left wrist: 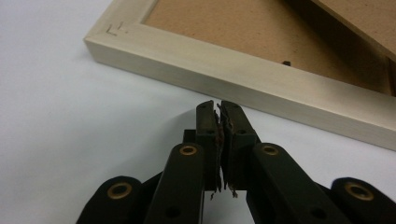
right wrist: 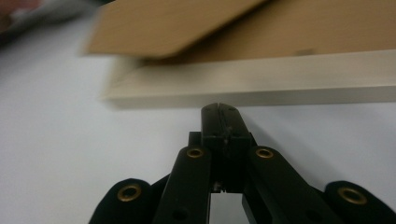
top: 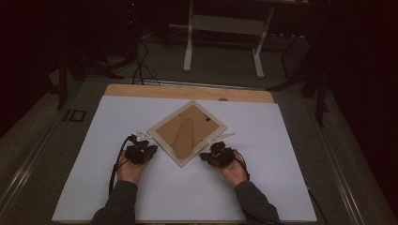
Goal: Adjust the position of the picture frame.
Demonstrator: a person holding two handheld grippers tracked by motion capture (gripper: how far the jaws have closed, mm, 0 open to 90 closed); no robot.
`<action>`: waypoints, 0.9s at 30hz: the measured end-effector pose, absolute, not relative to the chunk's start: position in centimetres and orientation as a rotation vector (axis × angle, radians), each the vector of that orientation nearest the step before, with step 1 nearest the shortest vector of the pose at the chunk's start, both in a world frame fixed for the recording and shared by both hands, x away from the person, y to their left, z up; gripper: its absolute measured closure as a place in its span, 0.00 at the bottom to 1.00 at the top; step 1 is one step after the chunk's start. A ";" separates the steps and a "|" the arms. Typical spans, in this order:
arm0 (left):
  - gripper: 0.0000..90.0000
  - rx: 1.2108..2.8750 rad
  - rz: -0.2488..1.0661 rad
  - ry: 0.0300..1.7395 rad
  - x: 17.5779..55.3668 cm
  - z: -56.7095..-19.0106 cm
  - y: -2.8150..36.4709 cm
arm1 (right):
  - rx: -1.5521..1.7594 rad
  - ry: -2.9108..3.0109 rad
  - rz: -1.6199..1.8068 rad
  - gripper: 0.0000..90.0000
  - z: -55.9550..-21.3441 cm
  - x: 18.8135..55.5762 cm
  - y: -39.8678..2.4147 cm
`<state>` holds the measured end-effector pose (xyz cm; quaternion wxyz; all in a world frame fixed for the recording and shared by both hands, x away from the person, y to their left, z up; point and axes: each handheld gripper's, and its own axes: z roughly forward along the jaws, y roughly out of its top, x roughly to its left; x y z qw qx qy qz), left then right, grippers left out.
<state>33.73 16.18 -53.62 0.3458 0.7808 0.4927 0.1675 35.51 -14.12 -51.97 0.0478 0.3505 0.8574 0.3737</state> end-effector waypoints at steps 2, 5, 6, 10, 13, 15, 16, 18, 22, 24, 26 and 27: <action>0.97 2.029 0.434 1.275 33.8 -53.6 16.1 | 1.104 2.571 1.139 1.00 -51.7 36.8 -15.2; 0.97 2.023 0.432 1.277 33.8 -53.6 16.0 | 1.138 2.532 1.131 1.00 -51.6 38.0 -16.1; 0.97 2.022 0.429 1.276 33.8 -53.6 16.0 | 1.166 2.502 1.118 1.00 -51.5 39.0 -16.9; 0.98 2.024 0.425 1.271 33.8 -53.6 15.8 | 1.187 2.446 1.104 1.00 -51.3 40.7 -18.1; 0.98 2.024 0.421 1.268 33.8 -53.7 15.7 | 1.201 2.419 1.096 1.00 -51.2 41.5 -18.6; 0.99 2.021 0.417 1.266 33.8 -53.7 15.7 | 1.224 2.392 1.090 1.00 -51.0 42.2 -19.1; 0.99 2.019 0.414 1.267 33.8 -53.7 15.7 | 1.230 2.379 1.088 1.00 -50.9 42.6 -19.3; 1.00 2.015 0.409 1.267 33.8 -53.7 15.6 | 1.283 2.327 1.066 1.00 -50.9 43.6 -20.1; 1.00 2.014 0.407 1.267 33.8 -53.7 15.6 | 1.363 2.269 1.063 1.00 -51.0 44.7 -21.1; 1.00 2.015 0.407 1.265 33.8 -53.7 15.6 | 1.382 2.256 1.057 1.00 -51.1 45.0 -21.3; 1.00 2.012 0.403 1.266 33.8 -53.8 15.6 | 1.437 2.219 1.046 1.00 -51.2 46.2 -21.8; 1.00 2.011 0.401 1.266 33.8 -53.8 15.6 | 1.444 2.214 1.042 1.00 -51.1 46.4 -21.8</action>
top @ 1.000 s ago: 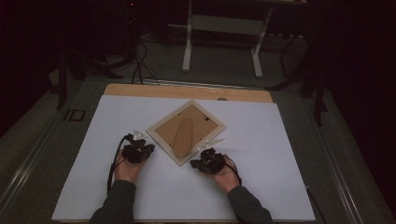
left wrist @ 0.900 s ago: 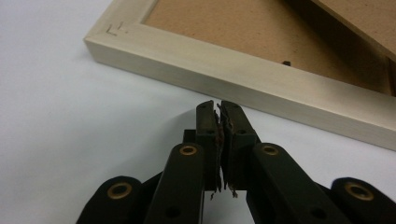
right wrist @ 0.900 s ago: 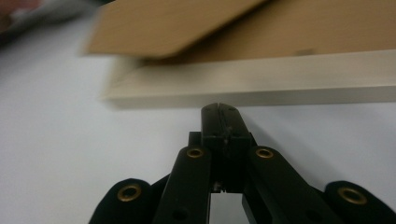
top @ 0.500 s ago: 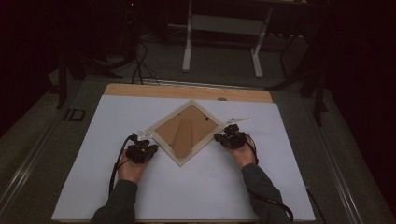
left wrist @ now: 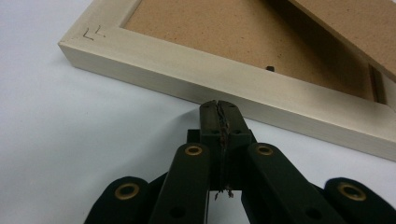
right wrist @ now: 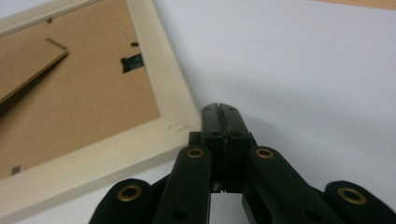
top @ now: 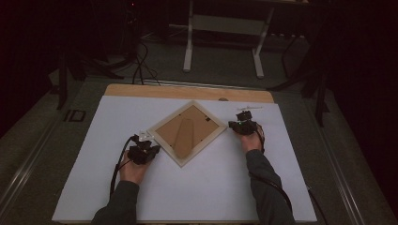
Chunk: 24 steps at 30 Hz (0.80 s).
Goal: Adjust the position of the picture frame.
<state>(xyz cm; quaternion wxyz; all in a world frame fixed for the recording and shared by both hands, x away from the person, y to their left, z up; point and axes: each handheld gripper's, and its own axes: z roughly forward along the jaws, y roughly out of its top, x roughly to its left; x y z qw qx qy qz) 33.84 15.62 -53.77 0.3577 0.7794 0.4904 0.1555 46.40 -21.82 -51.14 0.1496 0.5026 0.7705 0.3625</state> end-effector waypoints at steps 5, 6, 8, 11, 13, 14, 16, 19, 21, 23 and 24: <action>1.00 2.007 0.397 1.269 33.9 -53.8 15.6 | 1.452 2.210 1.031 1.00 -50.9 47.3 -21.4; 1.00 2.007 0.397 1.269 33.9 -53.8 15.6 | 1.450 2.209 1.031 1.00 -50.9 47.4 -21.3; 1.00 1.990 0.369 1.278 33.9 -53.8 15.6 | 1.455 2.211 1.035 1.00 -51.0 47.6 -21.2; 1.00 1.995 0.369 1.274 34.0 -53.8 15.6 | 1.484 2.208 1.024 1.00 -51.6 48.2 -20.8; 1.00 1.994 0.366 1.273 34.0 -53.8 15.6 | 1.488 2.213 1.015 1.00 -51.8 48.3 -20.7; 1.00 1.994 0.366 1.273 34.0 -53.8 15.6 | 1.486 2.218 1.012 1.00 -51.9 48.4 -20.7; 1.00 1.991 0.362 1.269 34.0 -53.9 15.6 | 1.486 2.233 0.986 1.00 -52.3 48.5 -20.6; 1.00 1.991 0.361 1.270 34.0 -53.9 15.6 | 1.479 2.263 0.961 1.00 -52.5 48.5 -20.6; 1.00 1.990 0.359 1.272 34.0 -53.9 15.6 | 1.474 2.270 0.946 1.00 -52.5 48.4 -20.6; 1.00 1.985 0.351 1.279 34.1 -53.8 15.7 | 1.457 2.281 0.929 1.00 -52.5 48.4 -20.6; 1.00 1.985 0.351 1.279 34.1 -53.8 15.7 | 1.453 2.288 0.923 1.00 -52.5 48.4 -20.6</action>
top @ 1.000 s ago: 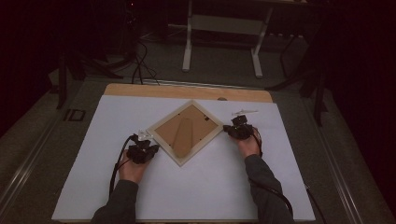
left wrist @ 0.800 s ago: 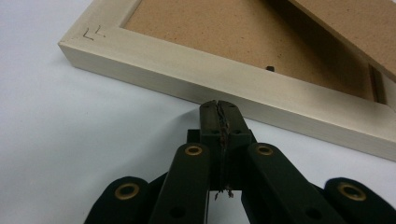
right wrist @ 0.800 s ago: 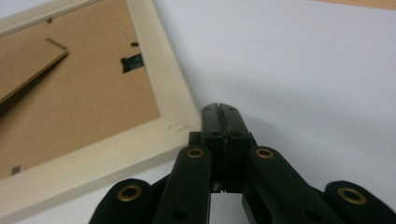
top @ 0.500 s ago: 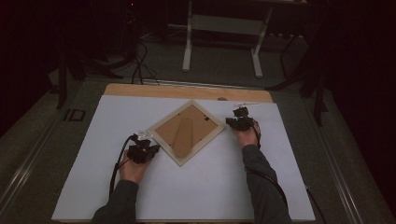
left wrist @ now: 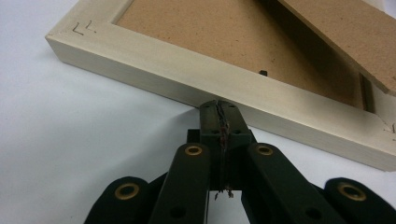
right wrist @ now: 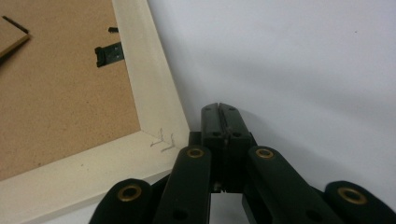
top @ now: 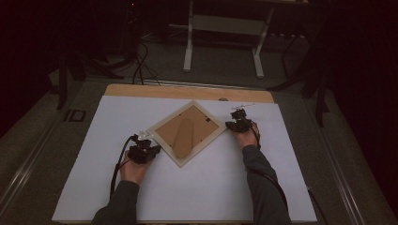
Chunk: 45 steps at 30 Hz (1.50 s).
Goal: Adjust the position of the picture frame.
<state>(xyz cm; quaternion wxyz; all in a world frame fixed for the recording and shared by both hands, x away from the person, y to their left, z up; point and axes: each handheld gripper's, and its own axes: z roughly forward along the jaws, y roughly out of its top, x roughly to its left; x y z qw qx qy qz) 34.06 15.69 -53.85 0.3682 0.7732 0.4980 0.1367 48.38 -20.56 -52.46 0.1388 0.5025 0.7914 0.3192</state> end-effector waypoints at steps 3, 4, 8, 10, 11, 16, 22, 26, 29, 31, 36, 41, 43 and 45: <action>1.00 1.985 0.348 1.277 34.1 -53.9 15.7 | 1.432 2.318 0.911 1.00 -52.4 48.4 -20.6; 1.00 1.985 0.348 1.277 34.1 -53.9 15.7 | 1.429 2.325 0.908 1.00 -52.3 48.3 -20.6; 1.00 1.987 0.349 1.277 34.1 -53.8 15.7 | 1.416 2.339 0.914 1.00 -52.3 48.1 -20.7; 1.00 1.989 0.353 1.278 34.1 -53.8 15.6 | 1.404 2.359 0.919 1.00 -52.3 47.8 -20.8; 1.00 1.990 0.354 1.279 34.0 -53.8 15.6 | 1.397 2.367 0.921 1.00 -52.3 47.7 -20.8; 1.00 1.991 0.355 1.276 34.1 -53.8 15.6 | 1.361 2.398 0.922 1.00 -52.3 47.0 -21.0; 1.00 1.994 0.354 1.273 34.1 -53.8 15.6 | 1.297 2.442 0.900 1.00 -52.2 45.6 -21.1; 1.00 1.996 0.355 1.271 34.1 -53.8 15.6 | 1.317 2.442 0.914 1.00 -52.2 44.9 -21.4; 1.00 2.002 0.357 1.263 34.1 -53.8 15.6 | 1.335 2.438 0.937 1.00 -52.3 44.4 -21.6; 1.00 2.010 0.363 1.257 34.1 -53.8 15.6 | 1.337 2.441 0.938 1.00 -52.3 44.1 -21.8; 1.00 2.028 0.362 1.236 34.2 -53.7 15.7 | 1.342 2.441 0.961 1.00 -52.4 43.0 -22.2; 1.00 2.038 0.358 1.219 34.1 -53.7 15.7 | 1.368 2.427 1.007 1.00 -52.6 41.6 -22.7; 1.00 2.034 0.350 1.220 34.2 -53.7 15.8 | 1.372 2.432 1.011 1.00 -52.6 41.0 -22.9; 1.00 2.034 0.345 1.218 34.2 -53.7 15.8 | 1.381 2.432 1.015 1.00 -52.6 40.4 -23.0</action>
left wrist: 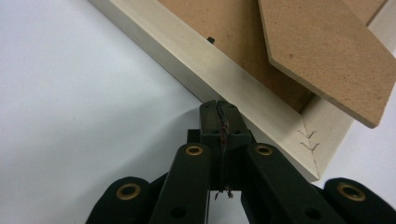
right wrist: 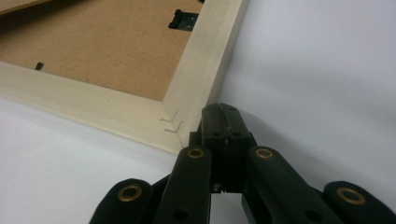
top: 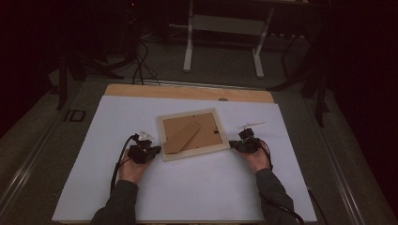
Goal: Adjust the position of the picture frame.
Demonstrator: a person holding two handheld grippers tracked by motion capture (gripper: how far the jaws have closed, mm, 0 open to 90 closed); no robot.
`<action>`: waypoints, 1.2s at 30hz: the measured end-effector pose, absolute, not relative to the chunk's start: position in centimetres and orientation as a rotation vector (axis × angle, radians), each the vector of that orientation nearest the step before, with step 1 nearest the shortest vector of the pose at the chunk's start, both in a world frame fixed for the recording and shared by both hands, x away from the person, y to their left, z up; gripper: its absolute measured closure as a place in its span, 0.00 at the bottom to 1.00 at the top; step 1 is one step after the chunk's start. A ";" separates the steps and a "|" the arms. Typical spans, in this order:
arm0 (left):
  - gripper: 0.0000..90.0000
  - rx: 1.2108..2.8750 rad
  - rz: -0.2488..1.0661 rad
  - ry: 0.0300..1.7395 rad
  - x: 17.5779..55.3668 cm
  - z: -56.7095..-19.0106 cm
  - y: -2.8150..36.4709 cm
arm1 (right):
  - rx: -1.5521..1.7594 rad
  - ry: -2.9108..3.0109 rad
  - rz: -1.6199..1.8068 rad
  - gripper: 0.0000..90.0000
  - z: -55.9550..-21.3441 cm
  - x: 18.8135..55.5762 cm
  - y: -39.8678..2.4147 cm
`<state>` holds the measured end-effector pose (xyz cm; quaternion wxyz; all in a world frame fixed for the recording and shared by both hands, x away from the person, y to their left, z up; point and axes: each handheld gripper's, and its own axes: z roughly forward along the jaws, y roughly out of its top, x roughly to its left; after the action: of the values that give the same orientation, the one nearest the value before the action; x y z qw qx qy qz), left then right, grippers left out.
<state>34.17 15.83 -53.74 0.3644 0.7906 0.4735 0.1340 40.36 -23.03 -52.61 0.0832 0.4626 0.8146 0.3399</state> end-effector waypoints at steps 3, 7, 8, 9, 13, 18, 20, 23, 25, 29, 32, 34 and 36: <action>1.00 2.041 0.339 1.210 34.1 -53.7 15.9 | 1.378 2.442 1.013 1.00 -52.6 39.4 -23.2; 1.00 2.043 0.343 1.213 33.9 -53.7 15.7 | 1.370 2.453 1.007 1.00 -52.5 38.3 -23.4; 1.00 2.042 0.343 1.214 33.9 -53.7 15.7 | 1.373 2.451 1.010 1.00 -52.6 38.0 -23.4; 1.00 2.043 0.339 1.212 33.9 -53.7 15.7 | 1.373 2.449 1.014 1.00 -52.6 37.7 -23.5; 1.00 2.039 0.312 1.207 33.7 -53.7 15.8 | 1.388 2.430 1.054 1.00 -52.8 36.7 -23.8; 1.00 2.046 0.307 1.206 33.0 -53.6 15.7 | 1.391 2.419 1.062 1.00 -52.9 35.8 -23.9; 1.00 2.052 0.305 1.205 32.8 -53.6 15.7 | 1.389 2.420 1.057 1.00 -52.9 35.5 -23.9; 1.00 2.057 0.300 1.205 32.6 -53.5 15.6 | 1.385 2.430 1.057 1.00 -52.8 35.2 -23.9; 1.00 2.064 0.295 1.202 32.5 -53.5 15.6 | 1.377 2.448 1.057 1.00 -52.8 34.8 -24.0; 1.00 2.068 0.295 1.201 32.4 -53.5 15.6 | 1.372 2.452 1.053 1.00 -52.8 34.6 -24.1; 1.00 2.053 0.297 1.204 32.7 -53.6 15.7 | 1.378 2.448 1.083 1.00 -52.9 34.8 -24.3; 1.00 2.048 0.300 1.209 32.9 -53.6 15.7 | 1.410 2.421 1.102 1.00 -52.9 35.2 -24.2; 1.00 2.037 0.313 1.225 33.3 -53.6 15.6 | 1.443 2.392 1.117 1.00 -52.9 35.9 -24.1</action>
<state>33.34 15.60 -53.64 0.3636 0.7914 0.4761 0.1217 35.86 -24.14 -52.91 0.0665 0.4784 0.7934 0.3703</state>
